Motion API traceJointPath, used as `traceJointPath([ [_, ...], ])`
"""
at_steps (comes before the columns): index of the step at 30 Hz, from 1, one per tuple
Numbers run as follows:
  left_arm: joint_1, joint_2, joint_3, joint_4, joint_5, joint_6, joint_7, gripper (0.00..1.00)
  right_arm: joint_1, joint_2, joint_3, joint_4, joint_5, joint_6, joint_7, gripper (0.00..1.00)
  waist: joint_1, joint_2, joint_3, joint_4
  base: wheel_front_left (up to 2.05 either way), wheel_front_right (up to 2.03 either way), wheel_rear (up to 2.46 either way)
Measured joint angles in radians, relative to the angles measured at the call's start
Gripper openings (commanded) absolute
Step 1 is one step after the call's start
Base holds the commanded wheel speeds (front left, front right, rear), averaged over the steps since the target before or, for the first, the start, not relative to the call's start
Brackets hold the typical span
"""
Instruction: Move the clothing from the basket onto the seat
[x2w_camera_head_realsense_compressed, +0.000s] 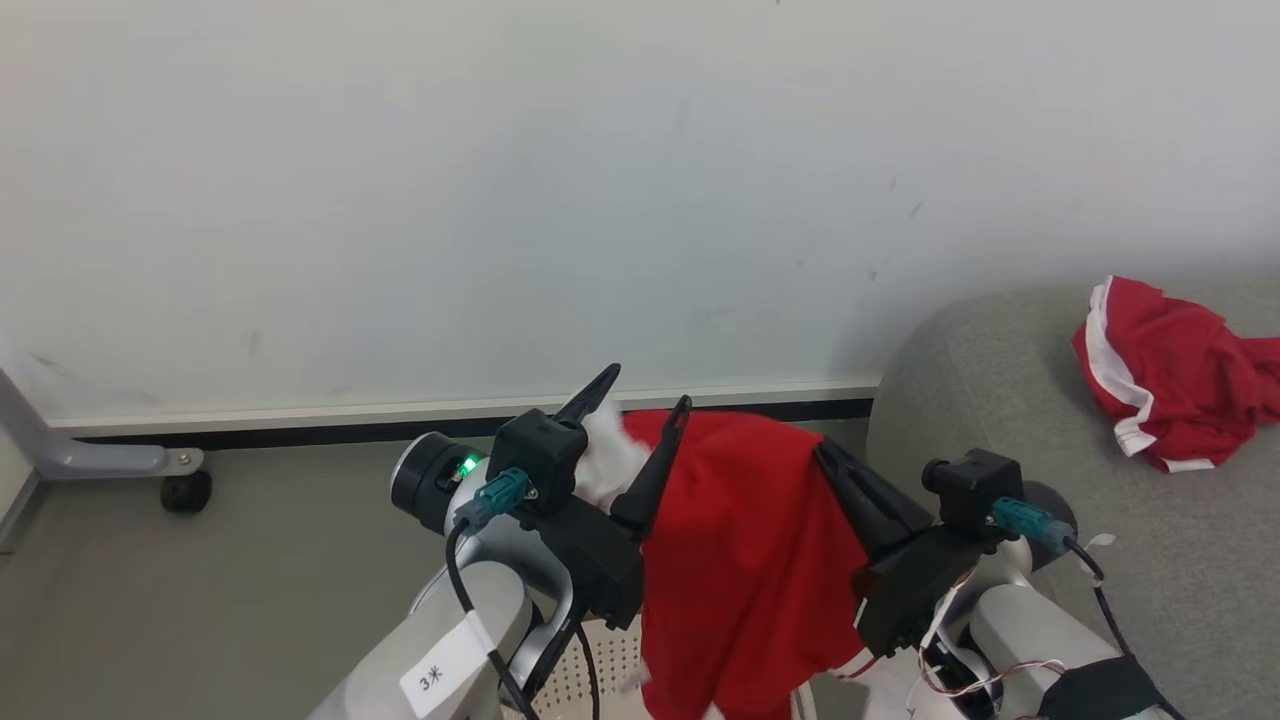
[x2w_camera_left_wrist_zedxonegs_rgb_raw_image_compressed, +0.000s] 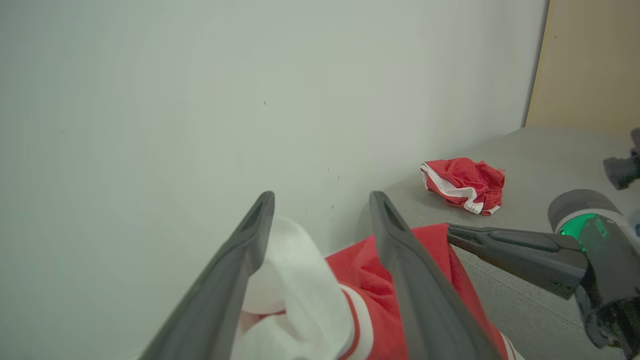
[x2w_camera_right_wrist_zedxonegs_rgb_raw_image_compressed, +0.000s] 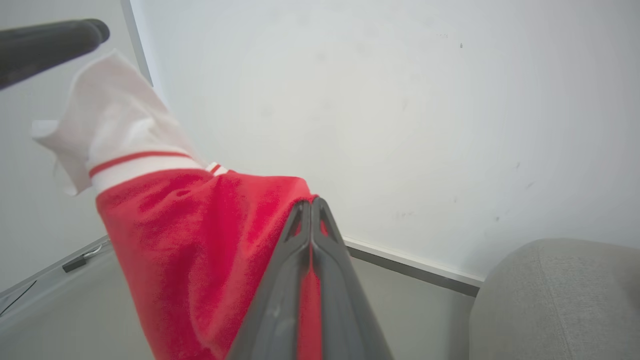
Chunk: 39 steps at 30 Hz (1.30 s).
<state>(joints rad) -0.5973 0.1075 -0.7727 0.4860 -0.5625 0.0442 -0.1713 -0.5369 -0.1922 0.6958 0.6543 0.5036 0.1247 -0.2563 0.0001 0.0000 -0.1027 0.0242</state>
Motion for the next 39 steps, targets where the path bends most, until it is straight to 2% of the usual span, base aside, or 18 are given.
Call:
traceJointPath([
  [8,0.051,-0.002,0.008,-0.012,-0.002,0.008,-0.042,1.00,0.010,-0.064,-0.033,-0.082,-0.015,-0.003,0.000,0.00,0.0000,0.0000,0.001,-0.069,0.00,0.00,0.00],
  [22,0.174,-0.005,-0.036,-0.026,-0.001,0.008,-0.061,1.00,0.040,-0.192,-0.078,-0.234,-0.073,-0.055,0.000,0.00,-0.0001,0.0000,0.000,-0.219,0.00,0.00,0.00],
  [31,0.200,-0.020,-0.039,-0.033,-0.002,0.009,-0.068,1.00,0.032,-0.223,-0.086,-0.327,-0.084,-0.063,0.000,0.00,0.0000,0.0000,0.005,-0.333,0.00,0.00,0.00],
  [39,0.202,-0.030,-0.040,-0.039,-0.006,0.009,-0.072,1.00,0.027,-0.259,-0.105,-0.351,-0.084,-0.063,0.009,0.00,-0.0001,0.0000,0.017,-0.413,0.00,0.00,0.00],
])
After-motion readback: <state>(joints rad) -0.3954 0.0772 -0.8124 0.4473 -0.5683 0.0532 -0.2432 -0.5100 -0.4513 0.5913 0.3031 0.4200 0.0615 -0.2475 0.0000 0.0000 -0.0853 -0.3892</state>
